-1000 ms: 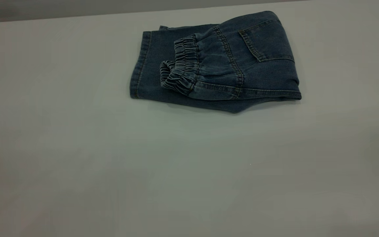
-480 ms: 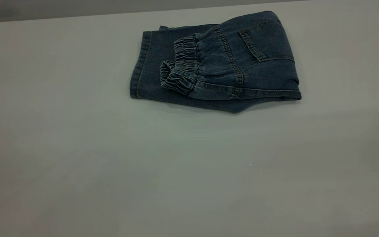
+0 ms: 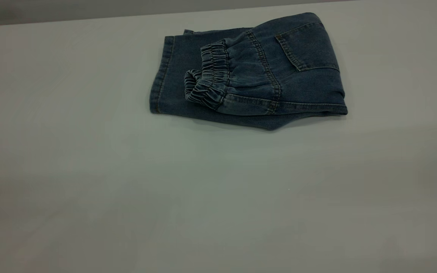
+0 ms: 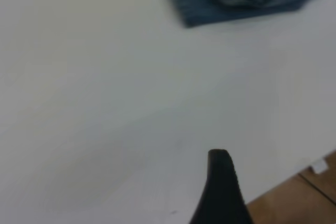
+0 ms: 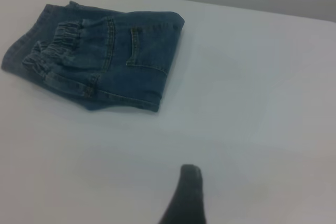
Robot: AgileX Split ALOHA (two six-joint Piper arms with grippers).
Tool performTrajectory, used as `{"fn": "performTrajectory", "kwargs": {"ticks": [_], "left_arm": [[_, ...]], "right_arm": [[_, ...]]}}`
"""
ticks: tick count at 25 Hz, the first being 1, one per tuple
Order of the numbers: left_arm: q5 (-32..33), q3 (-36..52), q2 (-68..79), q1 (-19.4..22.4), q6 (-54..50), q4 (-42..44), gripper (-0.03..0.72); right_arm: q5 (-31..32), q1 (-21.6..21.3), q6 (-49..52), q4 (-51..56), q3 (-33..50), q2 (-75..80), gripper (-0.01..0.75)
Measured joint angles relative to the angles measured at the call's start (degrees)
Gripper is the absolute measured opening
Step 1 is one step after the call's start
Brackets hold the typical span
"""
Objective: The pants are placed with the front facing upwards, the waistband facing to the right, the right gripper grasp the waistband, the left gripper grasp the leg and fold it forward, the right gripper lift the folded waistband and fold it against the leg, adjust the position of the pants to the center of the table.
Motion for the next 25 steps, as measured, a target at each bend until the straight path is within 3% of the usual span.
{"fn": "performTrajectory", "kwargs": {"ticks": [4,25], "left_arm": [[-2.4,2.1,0.0,0.0,4.9,-4.4,0.469],[-2.4,1.9,0.0,1.1,4.9,-3.9,0.469]], "right_arm": [[0.0,0.0,-0.1,0.1,0.0,0.0,0.587],[0.0,0.0,-0.2,0.4,0.0,0.0,0.587]]}}
